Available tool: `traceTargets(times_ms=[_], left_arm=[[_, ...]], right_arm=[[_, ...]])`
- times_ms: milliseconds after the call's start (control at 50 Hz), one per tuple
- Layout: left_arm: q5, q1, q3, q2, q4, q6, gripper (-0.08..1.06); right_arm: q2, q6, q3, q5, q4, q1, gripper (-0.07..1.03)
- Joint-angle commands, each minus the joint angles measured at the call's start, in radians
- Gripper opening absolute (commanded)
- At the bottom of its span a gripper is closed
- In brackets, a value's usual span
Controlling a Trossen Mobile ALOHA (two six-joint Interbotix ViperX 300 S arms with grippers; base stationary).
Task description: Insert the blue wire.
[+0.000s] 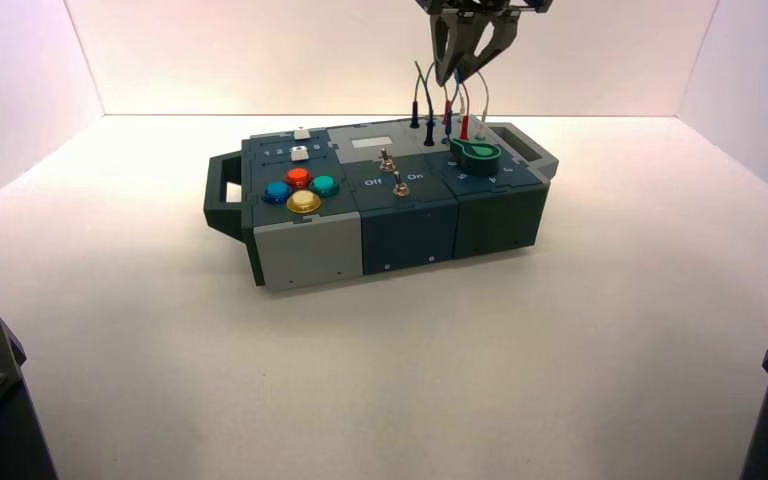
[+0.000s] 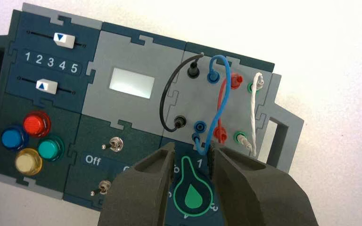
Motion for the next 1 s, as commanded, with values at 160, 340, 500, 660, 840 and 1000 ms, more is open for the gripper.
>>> traceTargets(times_ms=[160,340,500,660,840,1000], left_arm=[[-0.009,-0.005,-0.02,-0.005,0.0,0.006,-0.03],[-0.009,-0.003,-0.02,-0.005,0.0,0.006,-0.03],[-0.009,-0.003,-0.018,-0.006,0.0,0.006,-0.03],[-0.009,-0.005,-0.018,-0.006,0.0,0.006,-0.03],[-0.009,-0.005,-0.018,-0.006,0.0,0.006,-0.03],[-0.009,-0.003,-0.018,-0.006,0.0,0.006,-0.03]], right_arm=[[-0.034,0.003,-0.005,0.012,0.005,0.0,0.38],[-0.018,0.003,0.003,0.003,0.005,-0.002,0.38],[0.0,0.002,0.003,0.002,0.005,-0.002,0.38],[0.008,0.003,0.006,0.002,0.005,-0.002,0.38],[0.018,0.003,0.006,-0.003,0.005,-0.002,0.38],[0.031,0.003,0.006,-0.017,0.005,-0.002,0.38]])
